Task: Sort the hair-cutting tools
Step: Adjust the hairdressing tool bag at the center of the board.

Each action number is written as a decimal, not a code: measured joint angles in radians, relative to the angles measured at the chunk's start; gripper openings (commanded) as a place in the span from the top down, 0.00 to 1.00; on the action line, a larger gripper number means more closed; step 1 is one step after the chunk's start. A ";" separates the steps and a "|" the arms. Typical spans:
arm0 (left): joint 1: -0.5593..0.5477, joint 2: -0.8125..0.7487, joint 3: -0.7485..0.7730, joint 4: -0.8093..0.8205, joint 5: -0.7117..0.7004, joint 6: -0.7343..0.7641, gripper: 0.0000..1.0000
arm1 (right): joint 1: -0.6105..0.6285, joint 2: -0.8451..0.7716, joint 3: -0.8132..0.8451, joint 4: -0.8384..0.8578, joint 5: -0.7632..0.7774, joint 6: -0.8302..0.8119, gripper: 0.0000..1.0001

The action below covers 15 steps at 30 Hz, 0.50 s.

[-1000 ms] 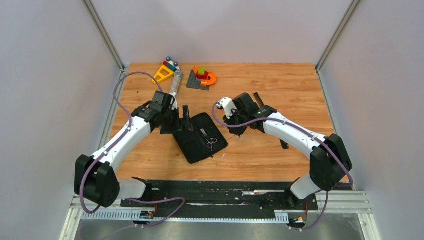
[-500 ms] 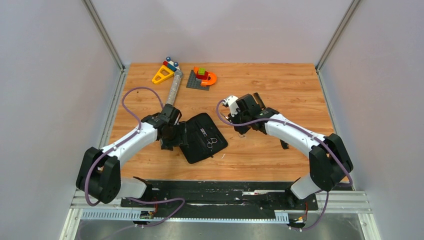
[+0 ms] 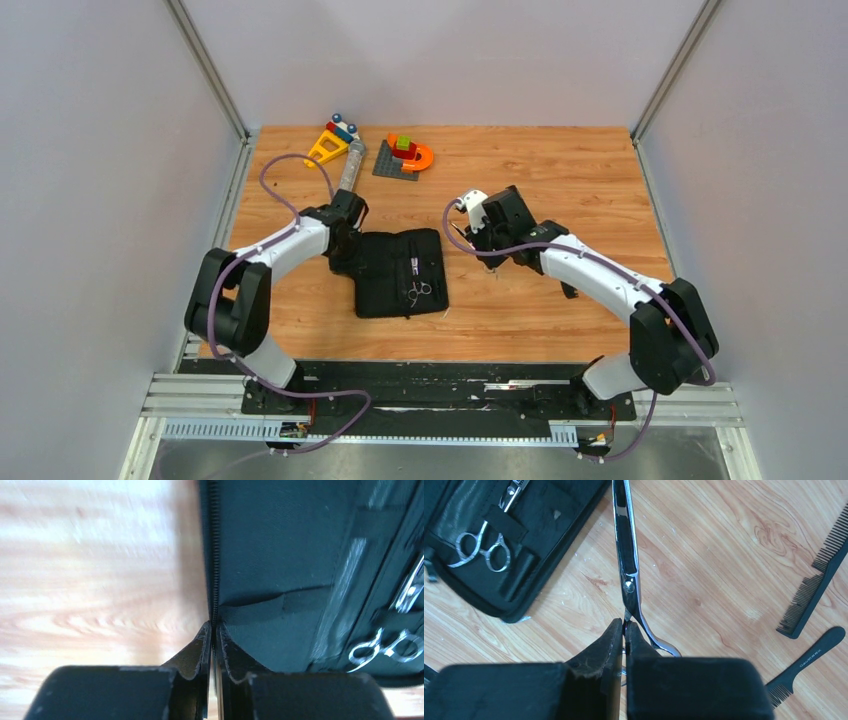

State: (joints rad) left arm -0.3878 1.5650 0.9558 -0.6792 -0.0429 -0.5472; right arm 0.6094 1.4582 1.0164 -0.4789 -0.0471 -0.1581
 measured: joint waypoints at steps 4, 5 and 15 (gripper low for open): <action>0.035 0.117 0.154 -0.002 -0.011 0.158 0.86 | -0.004 -0.010 -0.025 0.007 0.007 0.000 1.00; 0.038 0.151 0.201 -0.007 -0.012 0.210 0.85 | -0.004 -0.013 -0.032 0.008 0.008 0.000 1.00; 0.040 0.507 0.649 -0.063 0.049 0.690 0.74 | -0.004 -0.069 -0.064 0.012 -0.018 0.026 1.00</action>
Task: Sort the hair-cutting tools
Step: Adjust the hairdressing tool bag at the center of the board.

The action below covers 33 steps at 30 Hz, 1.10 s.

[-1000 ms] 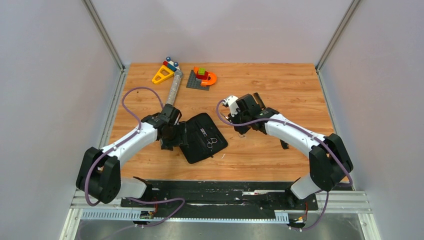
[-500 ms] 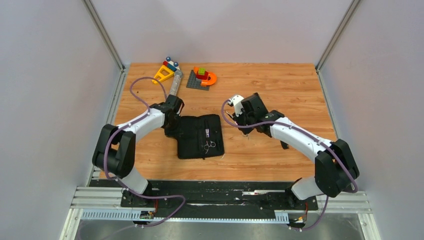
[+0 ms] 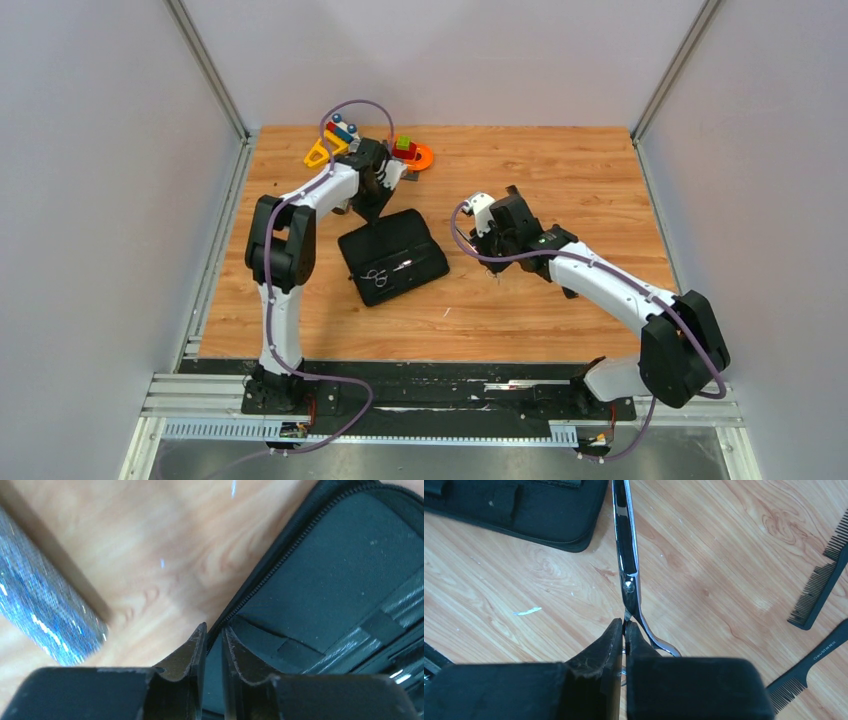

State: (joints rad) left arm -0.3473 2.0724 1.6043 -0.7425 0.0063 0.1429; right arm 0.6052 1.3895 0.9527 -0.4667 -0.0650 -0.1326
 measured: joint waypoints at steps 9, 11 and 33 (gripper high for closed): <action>-0.079 0.114 0.212 0.003 0.145 0.232 0.42 | 0.000 -0.025 -0.004 0.001 -0.054 0.027 1.00; -0.109 0.114 0.218 0.012 0.169 0.240 0.34 | 0.000 -0.025 -0.004 -0.001 -0.059 0.027 1.00; 0.040 -0.676 -0.557 0.229 -0.016 -0.417 0.14 | 0.059 0.004 -0.002 -0.006 -0.091 0.000 1.00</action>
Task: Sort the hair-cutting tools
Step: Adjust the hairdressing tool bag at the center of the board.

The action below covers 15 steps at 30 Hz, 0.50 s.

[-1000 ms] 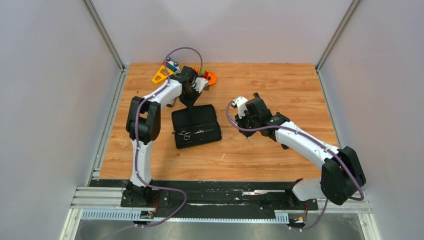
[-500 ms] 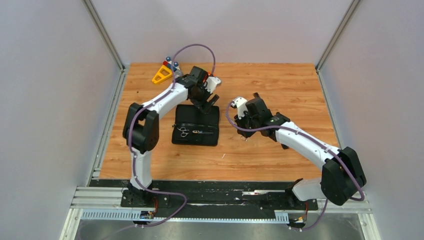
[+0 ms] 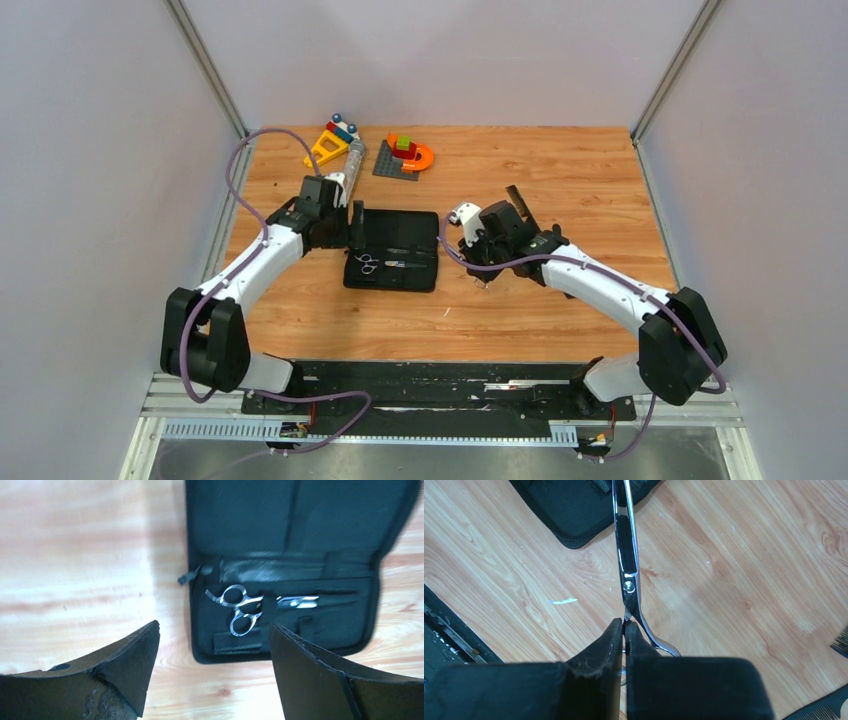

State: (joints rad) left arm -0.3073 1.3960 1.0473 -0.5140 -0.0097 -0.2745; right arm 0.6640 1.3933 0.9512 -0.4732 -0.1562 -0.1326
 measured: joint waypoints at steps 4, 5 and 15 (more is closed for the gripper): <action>0.031 0.007 -0.133 0.023 0.001 -0.093 0.16 | 0.023 0.015 0.006 0.000 0.007 -0.013 1.00; 0.034 0.011 -0.152 0.029 0.002 -0.111 0.18 | 0.029 0.018 0.008 -0.001 0.008 -0.016 1.00; 0.040 0.123 -0.190 0.101 0.015 -0.177 0.40 | 0.077 0.028 0.024 -0.002 0.033 -0.042 1.00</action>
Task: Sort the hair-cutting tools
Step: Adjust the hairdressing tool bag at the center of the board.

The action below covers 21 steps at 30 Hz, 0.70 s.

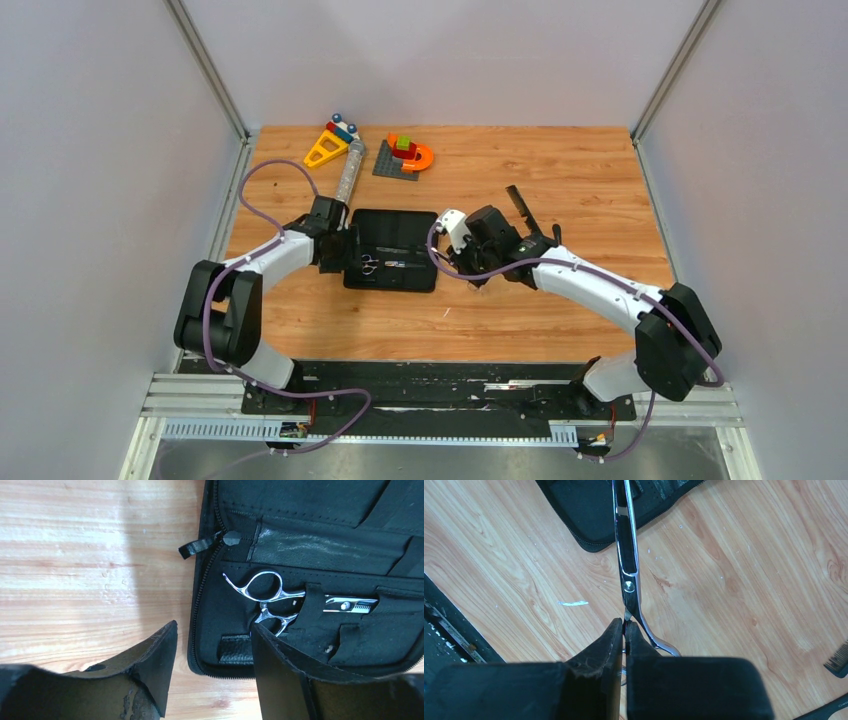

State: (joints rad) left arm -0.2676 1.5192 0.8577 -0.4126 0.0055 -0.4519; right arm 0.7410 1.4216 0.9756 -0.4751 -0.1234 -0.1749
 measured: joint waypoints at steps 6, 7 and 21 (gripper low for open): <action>0.000 0.010 -0.029 0.037 0.036 0.000 0.57 | 0.032 0.037 0.031 -0.029 0.025 -0.036 1.00; 0.000 0.010 -0.031 0.042 0.040 0.003 0.61 | 0.035 0.043 0.036 -0.037 0.028 -0.043 1.00; -0.074 0.009 -0.041 0.102 0.089 0.097 0.68 | 0.062 0.173 0.192 -0.220 0.047 -0.163 1.00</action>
State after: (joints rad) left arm -0.3412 1.5280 0.8169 -0.3107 0.0940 -0.3553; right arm 0.8028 1.5948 1.1675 -0.6949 -0.0769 -0.3382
